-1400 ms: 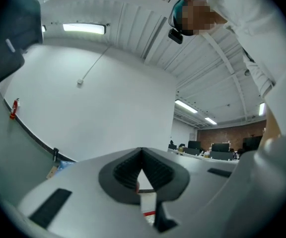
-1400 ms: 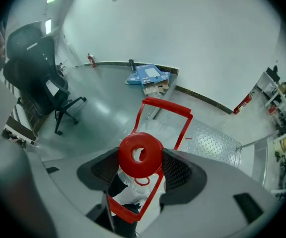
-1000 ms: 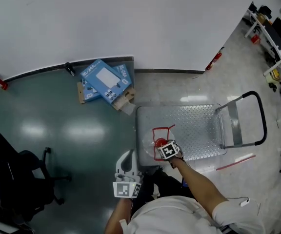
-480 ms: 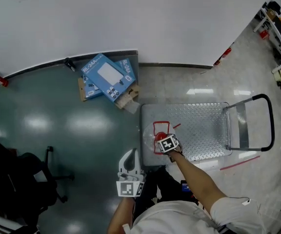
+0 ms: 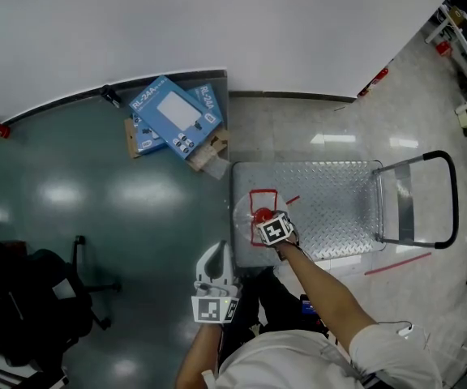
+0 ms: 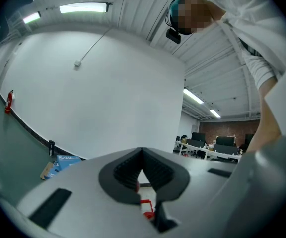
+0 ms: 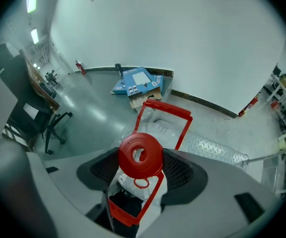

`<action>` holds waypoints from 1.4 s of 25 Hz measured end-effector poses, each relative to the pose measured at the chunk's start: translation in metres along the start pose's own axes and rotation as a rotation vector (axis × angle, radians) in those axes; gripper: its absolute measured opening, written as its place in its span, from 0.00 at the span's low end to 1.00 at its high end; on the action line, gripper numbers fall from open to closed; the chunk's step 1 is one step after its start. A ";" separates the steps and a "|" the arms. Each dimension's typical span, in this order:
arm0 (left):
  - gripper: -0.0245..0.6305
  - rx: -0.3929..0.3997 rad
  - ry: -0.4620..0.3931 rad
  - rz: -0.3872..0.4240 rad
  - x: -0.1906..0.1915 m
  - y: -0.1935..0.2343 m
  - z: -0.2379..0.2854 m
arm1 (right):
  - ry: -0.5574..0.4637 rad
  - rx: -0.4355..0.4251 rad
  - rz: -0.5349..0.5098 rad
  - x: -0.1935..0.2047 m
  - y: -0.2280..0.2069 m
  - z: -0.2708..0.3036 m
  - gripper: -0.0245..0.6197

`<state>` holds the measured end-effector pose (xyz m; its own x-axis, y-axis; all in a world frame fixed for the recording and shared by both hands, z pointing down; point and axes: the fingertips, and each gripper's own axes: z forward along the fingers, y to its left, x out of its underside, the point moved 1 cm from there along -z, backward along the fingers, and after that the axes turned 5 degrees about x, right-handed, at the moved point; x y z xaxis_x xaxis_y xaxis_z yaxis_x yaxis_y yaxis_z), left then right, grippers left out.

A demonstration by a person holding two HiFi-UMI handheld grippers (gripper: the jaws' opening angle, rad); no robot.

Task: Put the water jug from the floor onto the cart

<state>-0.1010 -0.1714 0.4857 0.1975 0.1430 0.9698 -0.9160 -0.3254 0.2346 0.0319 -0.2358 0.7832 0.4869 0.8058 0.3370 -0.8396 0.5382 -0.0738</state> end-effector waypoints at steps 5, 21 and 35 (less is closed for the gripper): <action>0.04 0.004 -0.015 -0.003 -0.003 -0.003 0.000 | 0.005 0.022 -0.014 0.008 0.000 -0.005 0.47; 0.04 0.030 -0.117 0.030 -0.063 -0.049 -0.024 | -0.825 0.185 0.141 -0.032 -0.017 -0.270 0.06; 0.04 0.074 -0.173 0.042 -0.088 -0.084 -0.049 | -1.081 0.132 0.071 0.001 0.010 -0.379 0.06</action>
<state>-0.0582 -0.1104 0.3775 0.2221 -0.0327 0.9745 -0.8978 -0.3967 0.1913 0.1152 -0.1355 0.4273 0.0213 0.1564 0.9875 -0.9080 0.4163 -0.0464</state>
